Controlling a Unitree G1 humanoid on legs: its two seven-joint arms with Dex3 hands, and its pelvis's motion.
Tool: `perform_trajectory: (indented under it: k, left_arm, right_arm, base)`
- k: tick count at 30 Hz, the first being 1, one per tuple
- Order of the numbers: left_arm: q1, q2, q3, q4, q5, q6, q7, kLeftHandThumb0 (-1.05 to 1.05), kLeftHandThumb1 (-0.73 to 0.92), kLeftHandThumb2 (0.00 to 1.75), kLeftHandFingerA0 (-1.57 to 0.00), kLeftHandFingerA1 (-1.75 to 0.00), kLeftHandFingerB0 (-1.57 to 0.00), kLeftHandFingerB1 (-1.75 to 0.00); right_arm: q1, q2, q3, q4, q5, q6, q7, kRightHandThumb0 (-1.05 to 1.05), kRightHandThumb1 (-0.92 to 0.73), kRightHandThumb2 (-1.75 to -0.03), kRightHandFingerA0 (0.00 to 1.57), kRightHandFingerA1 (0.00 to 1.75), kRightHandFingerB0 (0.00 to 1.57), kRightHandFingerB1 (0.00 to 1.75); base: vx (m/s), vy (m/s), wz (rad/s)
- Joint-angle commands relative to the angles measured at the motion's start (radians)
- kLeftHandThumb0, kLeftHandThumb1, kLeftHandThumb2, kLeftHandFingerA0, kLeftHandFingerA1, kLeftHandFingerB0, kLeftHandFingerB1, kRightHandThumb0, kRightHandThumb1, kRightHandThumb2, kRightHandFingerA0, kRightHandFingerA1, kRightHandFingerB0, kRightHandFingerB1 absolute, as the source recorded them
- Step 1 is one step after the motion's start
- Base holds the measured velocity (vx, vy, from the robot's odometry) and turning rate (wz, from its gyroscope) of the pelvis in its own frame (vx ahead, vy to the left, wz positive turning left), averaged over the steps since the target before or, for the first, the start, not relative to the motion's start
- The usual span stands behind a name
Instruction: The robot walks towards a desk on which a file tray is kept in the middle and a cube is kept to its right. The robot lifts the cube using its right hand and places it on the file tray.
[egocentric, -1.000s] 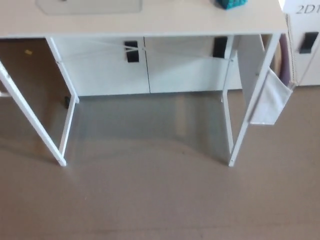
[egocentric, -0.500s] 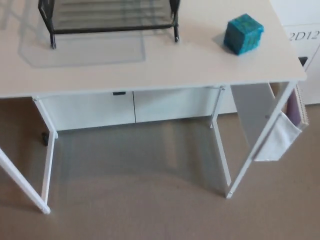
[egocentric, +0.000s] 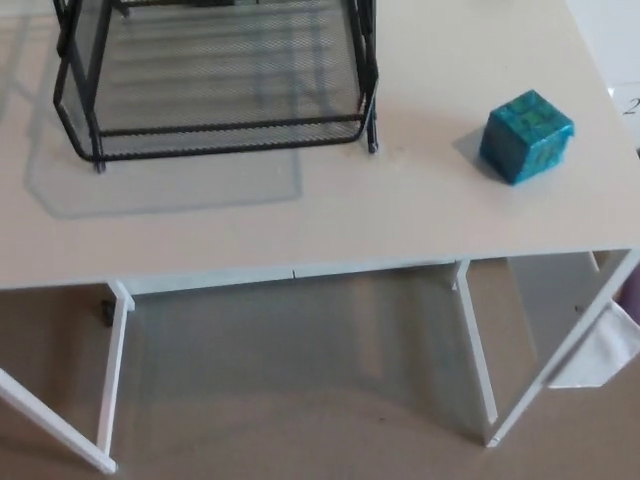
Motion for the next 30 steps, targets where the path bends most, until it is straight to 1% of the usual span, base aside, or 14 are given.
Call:
perform_trajectory:
  k: [1,10,11,12,14,15,16,17,22,23,26,28,29,30]
  left_arm:
    - [-0.003,0.026,-0.002,0.000,0.007,0.030,0.001,-0.89,0.79,0.63,-0.18,-0.82,-0.23,-0.66]
    - [-0.010,0.032,-0.016,0.001,0.016,0.036,0.008,-0.92,0.79,0.63,-0.25,-0.87,-0.25,-0.68]
    - [-0.011,0.030,-0.011,0.016,0.011,0.021,0.008,-0.87,0.58,1.07,-0.23,-0.72,-0.25,-0.65]
    - [-0.010,0.030,-0.002,0.015,0.000,0.027,0.003,-0.86,0.57,1.06,-0.23,-0.72,-0.24,-0.65]
    - [-0.007,0.035,-0.010,0.003,0.009,0.029,0.001,-0.86,0.58,1.07,-0.22,-0.71,-0.26,-0.67]
    - [-0.006,0.035,-0.011,0.002,0.010,0.030,0.000,-0.86,0.58,1.07,-0.22,-0.71,-0.26,-0.67]
    - [-0.010,0.035,-0.014,0.007,0.013,0.031,0.004,-0.93,0.80,0.63,-0.20,-0.80,-0.26,-0.68]
    - [-0.012,0.034,-0.013,0.014,0.013,0.028,0.008,-0.92,0.79,0.63,-0.23,-0.82,-0.26,-0.69]
    - [-0.008,0.026,0.002,0.030,0.000,0.027,0.015,-0.91,0.79,0.63,-0.22,-0.82,-0.26,-0.68]
    - [0.000,0.028,0.000,0.009,0.000,0.033,0.007,-0.90,0.79,0.64,-0.17,-0.80,-0.22,-0.68]
    - [0.005,0.027,-0.005,-0.007,0.005,0.029,0.007,-0.90,0.80,0.63,-0.17,-0.80,-0.25,-0.69]
    - [0.001,0.024,-0.003,-0.002,0.003,0.028,0.010,-0.93,0.59,0.97,-0.18,-0.72,-0.25,-0.67]
    - [-0.006,0.018,0.006,0.012,-0.004,0.030,0.019,-0.90,0.78,0.63,-0.14,-0.77,-0.25,-0.67]
    - [-0.009,0.015,0.011,0.022,-0.008,0.021,0.019,-0.90,0.78,0.63,-0.10,-0.79,-0.24,-0.67]
  right_arm:
    - [-0.005,-0.002,0.007,0.006,0.001,0.015,-0.013,-0.78,-0.48,-0.57,0.00,0.63,0.15,0.57]
    - [0.013,0.034,-0.039,-0.039,0.066,0.022,-0.048,-0.72,-0.34,-0.81,0.00,0.44,0.14,0.57]
    - [0.018,0.012,-0.003,-0.031,0.025,0.011,-0.005,-0.80,-0.39,-0.84,0.00,0.40,0.09,0.53]
    - [0.015,0.019,-0.021,-0.032,0.040,0.018,-0.011,-0.67,-0.47,-0.57,0.00,0.41,0.12,0.51]
    - [0.008,0.023,-0.025,-0.065,0.042,0.085,-0.041,-0.74,-0.36,-0.82,0.00,0.42,0.13,0.57]
    - [0.009,0.024,-0.027,-0.072,0.041,0.093,-0.044,-0.74,-0.36,-0.82,0.00,0.42,0.13,0.57]
    - [0.018,0.009,0.006,-0.080,0.006,0.080,-0.035,-0.73,-0.50,-0.58,0.00,0.36,0.15,0.52]
    - [0.022,0.005,0.010,-0.081,0.003,0.074,-0.024,-0.75,-0.36,-0.82,0.00,0.43,0.14,0.56]
    - [0.019,0.007,-0.026,-0.045,0.047,0.038,0.028,-0.68,-0.44,-0.60,0.00,0.38,0.11,0.53]
    - [0.020,-0.014,0.045,-0.025,-0.038,0.010,-0.010,-0.85,-0.55,-0.58,0.00,0.78,0.12,0.54]
    - [0.001,-0.045,0.071,-0.002,-0.030,0.029,0.055,-0.91,-0.40,-0.80,0.00,0.55,0.07,0.54]
    - [-0.009,-0.024,0.030,0.004,0.015,0.028,0.019,-0.83,-0.49,-0.56,0.00,0.63,0.12,0.55]
    - [-0.014,-0.017,0.034,0.006,0.003,0.014,-0.014,-0.86,-0.40,-0.89,0.00,0.49,0.12,0.58]
    - [-0.016,-0.001,0.003,0.013,0.034,-0.015,-0.010,-0.75,-0.50,-0.56,0.00,0.53,0.13,0.56]
  base:
    - [0.14,0.107,-0.29]
    - [0.12,0.270,-0.17]
    - [0.10,0.253,0.04]
    - [0.10,0.230,0.00]
    - [0.08,0.162,0.06]
    - [0.10,0.121,0.10]
    - [0.08,0.066,-0.01]
    - [0.08,0.050,0.16]
    - [0.05,-0.012,0.04]
    - [-0.02,-0.044,-0.21]
    - [-0.03,-0.005,0.02]
    - [0.00,0.000,0.00]
    - [0.01,0.053,-0.09]
    - [0.03,0.067,-0.11]
